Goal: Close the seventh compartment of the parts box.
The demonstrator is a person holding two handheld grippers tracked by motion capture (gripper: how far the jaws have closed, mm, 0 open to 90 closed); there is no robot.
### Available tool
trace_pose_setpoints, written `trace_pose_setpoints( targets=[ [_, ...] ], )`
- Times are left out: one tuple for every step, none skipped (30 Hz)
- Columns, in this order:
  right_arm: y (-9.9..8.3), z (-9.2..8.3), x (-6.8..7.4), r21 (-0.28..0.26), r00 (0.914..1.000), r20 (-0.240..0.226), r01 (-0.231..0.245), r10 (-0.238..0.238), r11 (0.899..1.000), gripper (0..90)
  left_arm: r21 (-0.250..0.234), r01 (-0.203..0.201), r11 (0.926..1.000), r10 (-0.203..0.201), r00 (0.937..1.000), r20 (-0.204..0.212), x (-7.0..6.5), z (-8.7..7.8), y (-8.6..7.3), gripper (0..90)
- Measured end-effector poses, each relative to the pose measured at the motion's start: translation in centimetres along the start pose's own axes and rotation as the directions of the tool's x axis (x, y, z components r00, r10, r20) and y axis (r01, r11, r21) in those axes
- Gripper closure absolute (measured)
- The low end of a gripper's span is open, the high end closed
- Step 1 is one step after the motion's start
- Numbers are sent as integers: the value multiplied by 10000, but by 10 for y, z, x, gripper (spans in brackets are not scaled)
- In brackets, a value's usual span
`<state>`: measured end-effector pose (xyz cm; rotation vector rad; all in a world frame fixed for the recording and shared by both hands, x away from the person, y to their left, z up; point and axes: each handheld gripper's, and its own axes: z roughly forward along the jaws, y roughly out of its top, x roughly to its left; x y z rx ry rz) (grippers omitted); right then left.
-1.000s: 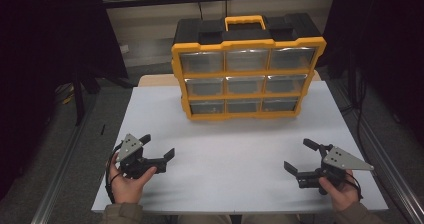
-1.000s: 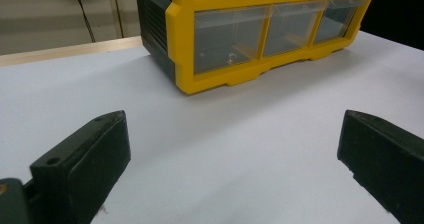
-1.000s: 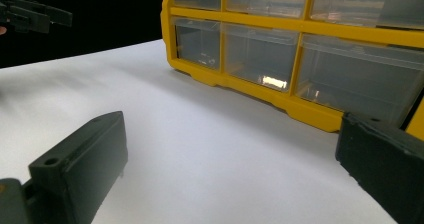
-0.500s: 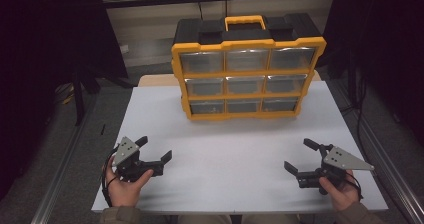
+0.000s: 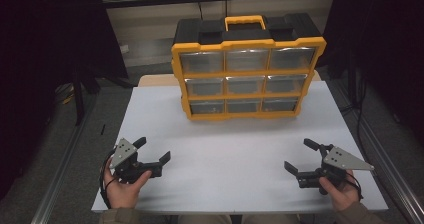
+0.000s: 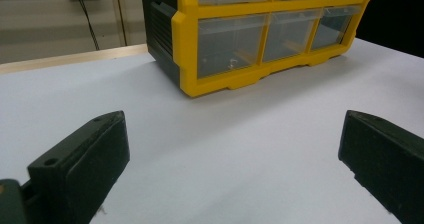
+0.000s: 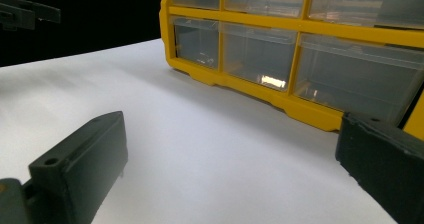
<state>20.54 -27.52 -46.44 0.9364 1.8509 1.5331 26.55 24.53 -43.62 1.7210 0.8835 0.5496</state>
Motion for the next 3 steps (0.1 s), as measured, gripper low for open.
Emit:
trace_pose_setpoints(
  targets=[
    [0, 0, 0, 13, 10000, 22, 7, -7, 10000, 3, 22, -21, 10000, 21, 10000, -60, 0, 0, 0, 0],
    [0, 0, 0, -24, 10000, 31, -44, 44, 10000, 3, 4, -8, 10000, 8, 10000, -60, 0, 0, 0, 0],
    [0, 0, 0, 35, 10000, 32, -24, 24, 10000, 3, -18, -17, 10000, 17, 10000, -62, 0, 0, 0, 0]
  ],
)
